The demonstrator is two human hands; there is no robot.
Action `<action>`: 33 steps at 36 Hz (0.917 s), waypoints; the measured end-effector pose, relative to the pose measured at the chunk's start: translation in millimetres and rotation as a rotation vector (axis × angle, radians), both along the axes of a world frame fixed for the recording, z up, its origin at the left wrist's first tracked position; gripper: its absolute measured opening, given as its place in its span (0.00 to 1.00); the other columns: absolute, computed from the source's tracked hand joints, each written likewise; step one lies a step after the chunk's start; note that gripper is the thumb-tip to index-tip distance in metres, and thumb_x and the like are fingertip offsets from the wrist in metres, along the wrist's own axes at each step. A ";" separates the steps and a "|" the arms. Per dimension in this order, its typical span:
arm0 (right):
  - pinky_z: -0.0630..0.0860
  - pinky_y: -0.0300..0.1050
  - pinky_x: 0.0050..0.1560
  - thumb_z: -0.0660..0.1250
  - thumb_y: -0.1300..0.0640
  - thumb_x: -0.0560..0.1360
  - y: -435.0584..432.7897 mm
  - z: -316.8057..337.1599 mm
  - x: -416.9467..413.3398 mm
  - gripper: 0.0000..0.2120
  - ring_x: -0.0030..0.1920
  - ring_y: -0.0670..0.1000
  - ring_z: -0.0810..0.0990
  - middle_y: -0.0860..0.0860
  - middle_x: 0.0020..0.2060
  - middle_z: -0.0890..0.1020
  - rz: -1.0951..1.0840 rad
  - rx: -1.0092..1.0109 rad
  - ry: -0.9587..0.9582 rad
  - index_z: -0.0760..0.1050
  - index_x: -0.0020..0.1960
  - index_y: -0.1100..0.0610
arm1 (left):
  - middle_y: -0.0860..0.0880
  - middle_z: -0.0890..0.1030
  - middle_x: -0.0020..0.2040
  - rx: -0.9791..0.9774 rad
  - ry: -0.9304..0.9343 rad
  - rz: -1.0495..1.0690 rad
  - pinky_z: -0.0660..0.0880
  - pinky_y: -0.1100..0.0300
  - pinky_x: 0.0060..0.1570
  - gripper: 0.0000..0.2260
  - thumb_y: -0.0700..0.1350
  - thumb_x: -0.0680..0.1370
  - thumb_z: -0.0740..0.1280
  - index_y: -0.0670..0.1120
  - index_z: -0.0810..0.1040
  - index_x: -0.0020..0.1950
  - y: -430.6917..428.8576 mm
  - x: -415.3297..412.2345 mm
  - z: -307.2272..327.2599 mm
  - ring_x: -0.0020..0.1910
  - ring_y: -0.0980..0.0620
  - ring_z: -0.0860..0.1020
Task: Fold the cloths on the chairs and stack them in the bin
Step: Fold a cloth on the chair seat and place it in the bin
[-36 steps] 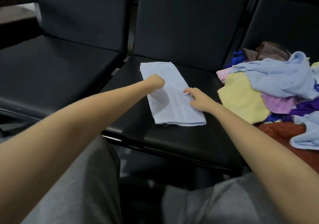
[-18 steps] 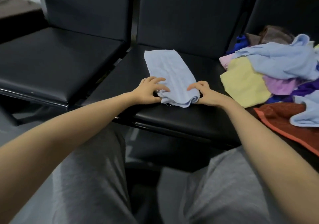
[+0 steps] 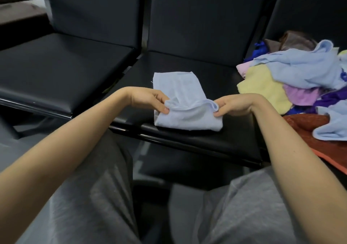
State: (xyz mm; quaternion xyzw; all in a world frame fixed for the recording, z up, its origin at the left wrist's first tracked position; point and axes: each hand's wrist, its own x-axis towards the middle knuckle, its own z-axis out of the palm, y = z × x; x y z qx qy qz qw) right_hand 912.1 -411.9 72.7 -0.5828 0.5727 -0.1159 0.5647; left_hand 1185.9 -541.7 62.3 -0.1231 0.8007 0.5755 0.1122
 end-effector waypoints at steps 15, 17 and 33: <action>0.72 0.47 0.57 0.64 0.50 0.77 -76.9 -19.5 21.1 0.31 0.59 0.53 0.74 0.54 0.64 0.72 -0.864 -0.371 0.036 0.54 0.75 0.51 | 0.46 0.72 0.64 -0.359 -0.010 0.891 0.68 0.58 0.55 0.24 0.51 0.79 0.61 0.42 0.64 0.71 -48.7 -40.9 -20.7 0.61 0.47 0.72; 0.69 0.44 0.50 0.64 0.52 0.77 -77.0 -28.2 22.0 0.30 0.56 0.52 0.72 0.55 0.66 0.70 -0.840 -0.313 0.138 0.55 0.75 0.54 | 0.47 0.71 0.66 -0.419 -0.074 0.858 0.69 0.54 0.59 0.24 0.51 0.79 0.61 0.46 0.61 0.72 -49.0 -40.0 -24.9 0.63 0.46 0.72; 0.74 0.42 0.41 0.68 0.50 0.75 -72.3 -31.6 31.2 0.18 0.45 0.49 0.77 0.50 0.49 0.78 -0.907 -0.182 -0.073 0.72 0.62 0.56 | 0.47 0.79 0.48 0.013 0.105 1.122 0.76 0.61 0.37 0.11 0.45 0.74 0.69 0.41 0.75 0.53 -26.3 -59.0 -17.8 0.43 0.51 0.79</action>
